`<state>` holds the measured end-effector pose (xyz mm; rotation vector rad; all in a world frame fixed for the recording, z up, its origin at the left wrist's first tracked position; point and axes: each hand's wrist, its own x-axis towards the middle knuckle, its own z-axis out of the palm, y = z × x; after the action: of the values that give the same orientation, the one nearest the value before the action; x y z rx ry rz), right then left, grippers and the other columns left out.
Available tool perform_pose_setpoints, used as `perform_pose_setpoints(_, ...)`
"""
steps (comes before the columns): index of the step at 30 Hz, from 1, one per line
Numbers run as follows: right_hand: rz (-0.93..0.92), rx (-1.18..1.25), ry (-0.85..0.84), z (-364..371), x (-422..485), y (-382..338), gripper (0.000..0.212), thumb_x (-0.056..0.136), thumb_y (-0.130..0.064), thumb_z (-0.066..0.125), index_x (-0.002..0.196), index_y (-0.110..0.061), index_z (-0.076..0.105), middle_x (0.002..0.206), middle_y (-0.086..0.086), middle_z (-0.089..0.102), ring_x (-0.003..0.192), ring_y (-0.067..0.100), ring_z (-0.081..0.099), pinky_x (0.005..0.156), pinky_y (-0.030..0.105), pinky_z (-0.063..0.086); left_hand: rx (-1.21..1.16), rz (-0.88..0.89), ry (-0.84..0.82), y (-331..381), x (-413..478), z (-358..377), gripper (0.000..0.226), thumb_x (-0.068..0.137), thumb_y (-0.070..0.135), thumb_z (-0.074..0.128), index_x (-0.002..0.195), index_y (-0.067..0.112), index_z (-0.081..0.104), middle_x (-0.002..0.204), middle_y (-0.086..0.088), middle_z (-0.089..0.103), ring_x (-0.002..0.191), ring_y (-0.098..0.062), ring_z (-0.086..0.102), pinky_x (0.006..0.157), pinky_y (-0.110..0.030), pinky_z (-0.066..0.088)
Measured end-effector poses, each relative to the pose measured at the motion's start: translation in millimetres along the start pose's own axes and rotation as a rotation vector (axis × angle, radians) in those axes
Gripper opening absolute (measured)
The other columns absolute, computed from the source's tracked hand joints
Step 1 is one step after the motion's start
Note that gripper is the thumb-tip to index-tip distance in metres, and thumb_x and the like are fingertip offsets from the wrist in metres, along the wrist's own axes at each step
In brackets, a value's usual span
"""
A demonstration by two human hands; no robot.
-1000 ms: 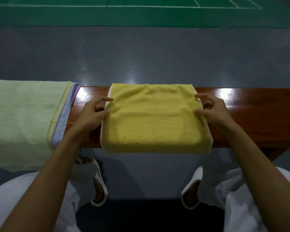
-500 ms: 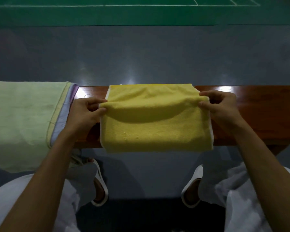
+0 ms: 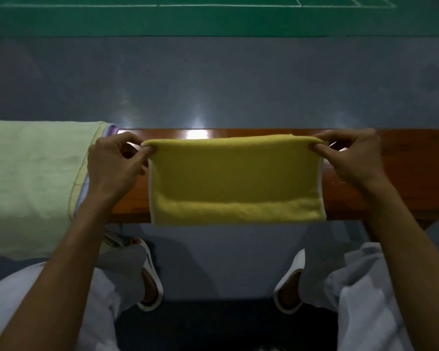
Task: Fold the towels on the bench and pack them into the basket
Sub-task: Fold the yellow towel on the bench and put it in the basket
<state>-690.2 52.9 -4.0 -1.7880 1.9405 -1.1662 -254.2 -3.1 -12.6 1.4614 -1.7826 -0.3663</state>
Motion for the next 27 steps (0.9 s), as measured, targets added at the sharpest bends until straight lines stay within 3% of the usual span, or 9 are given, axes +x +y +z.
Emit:
perform_pose_setpoints(3, 0.059, 0.058, 0.092, -1, 6, -5, 0.023, 0.087, -0.023, 0.081, 0.109, -0.016, 0.077, 0.074, -0.009, 0.070, 0.061, 0.002, 0.062, 0.053, 0.010, 0.047, -0.111, -0.071, -0.033, 11, 4, 2, 0.018, 0.101, 0.024, 0.065, 0.106, 0.007, 0.065, 0.070, -0.009, 0.070, 0.050, -0.015, 0.067, 0.048, -0.029, 0.058)
perform_pose_setpoints(6, 0.181, 0.276, 0.115, 6, 15, -16, 0.016, 0.091, -0.013, 0.076, 0.106, -0.008, 0.073, 0.057, -0.013, 0.068, 0.049, 0.002, 0.062, 0.049, 0.014, 0.047, -0.347, -0.199, -0.080, 24, 9, 9, 0.011, 0.107, 0.016, 0.053, 0.109, 0.005, 0.053, 0.080, -0.013, 0.074, 0.061, -0.022, 0.074, 0.046, -0.031, 0.057)
perform_pose_setpoints(8, 0.264, 0.492, 0.068, 9, 21, -29, 0.007, 0.095, -0.006, 0.068, 0.101, -0.010, 0.066, 0.065, -0.004, 0.074, 0.058, 0.012, 0.072, 0.056, 0.024, 0.057, -0.491, -0.256, -0.081, 29, 15, 11, 0.002, 0.108, 0.012, 0.049, 0.107, 0.012, 0.050, 0.088, -0.007, 0.076, 0.078, -0.023, 0.078, 0.058, -0.035, 0.063)
perform_pose_setpoints(11, 0.280, 0.778, 0.093, 5, 28, -46, 0.009, 0.093, -0.006, 0.067, 0.096, -0.014, 0.063, 0.086, 0.013, 0.077, 0.080, 0.037, 0.076, 0.074, 0.044, 0.062, -0.832, -0.303, -0.056, 38, 27, 1, 0.016, 0.105, 0.005, 0.051, 0.098, 0.020, 0.053, 0.094, -0.001, 0.076, 0.099, -0.028, 0.076, 0.080, -0.039, 0.063)
perform_pose_setpoints(14, 0.238, 0.889, 0.129, -1, 26, -53, 0.010, 0.093, -0.011, 0.072, 0.090, -0.011, 0.062, 0.084, 0.006, 0.074, 0.078, 0.034, 0.075, 0.072, 0.042, 0.063, -1.030, -0.403, -0.031, 42, 31, -12, 0.017, 0.100, 0.015, 0.061, 0.084, 0.020, 0.056, 0.092, -0.004, 0.067, 0.096, -0.029, 0.073, 0.073, -0.032, 0.060)
perform_pose_setpoints(17, 0.316, 0.739, 0.064, 4, 14, -44, 0.017, 0.085, -0.007, 0.079, 0.079, -0.013, 0.064, 0.079, 0.007, 0.073, 0.068, 0.027, 0.073, 0.066, 0.038, 0.064, -0.793, -0.537, -0.031, 27, 21, -9, 0.024, 0.091, 0.012, 0.074, 0.076, 0.016, 0.057, 0.086, -0.003, 0.061, 0.087, -0.025, 0.066, 0.062, -0.026, 0.060)
perform_pose_setpoints(22, 0.601, 0.282, -0.366, 9, -4, -23, 0.020, 0.079, 0.001, 0.081, 0.080, -0.002, 0.062, 0.064, 0.007, 0.073, 0.060, 0.024, 0.072, 0.048, 0.022, 0.056, -0.388, -0.796, -0.378, 5, -2, 4, 0.026, 0.080, 0.007, 0.084, 0.085, 0.010, 0.058, 0.087, -0.017, 0.066, 0.065, -0.026, 0.072, 0.045, -0.021, 0.053)
perform_pose_setpoints(25, 0.724, 0.067, -0.617, 6, -7, -16, 0.019, 0.081, 0.000, 0.081, 0.083, -0.004, 0.063, 0.075, 0.015, 0.076, 0.065, 0.025, 0.075, 0.049, 0.024, 0.056, -0.149, -0.809, -0.548, -2, -3, 5, 0.033, 0.076, 0.014, 0.088, 0.095, 0.002, 0.063, 0.089, -0.016, 0.070, 0.064, -0.024, 0.073, 0.050, -0.027, 0.054)
perform_pose_setpoints(27, 0.742, -0.002, -0.648, 4, -6, -13, 0.019, 0.081, -0.002, 0.082, 0.083, -0.003, 0.063, 0.076, 0.014, 0.077, 0.064, 0.023, 0.074, 0.051, 0.025, 0.055, -0.029, -0.783, -0.608, -4, -3, 4, 0.040, 0.076, 0.021, 0.089, 0.100, -0.002, 0.067, 0.091, -0.018, 0.072, 0.067, -0.025, 0.073, 0.056, -0.031, 0.055)
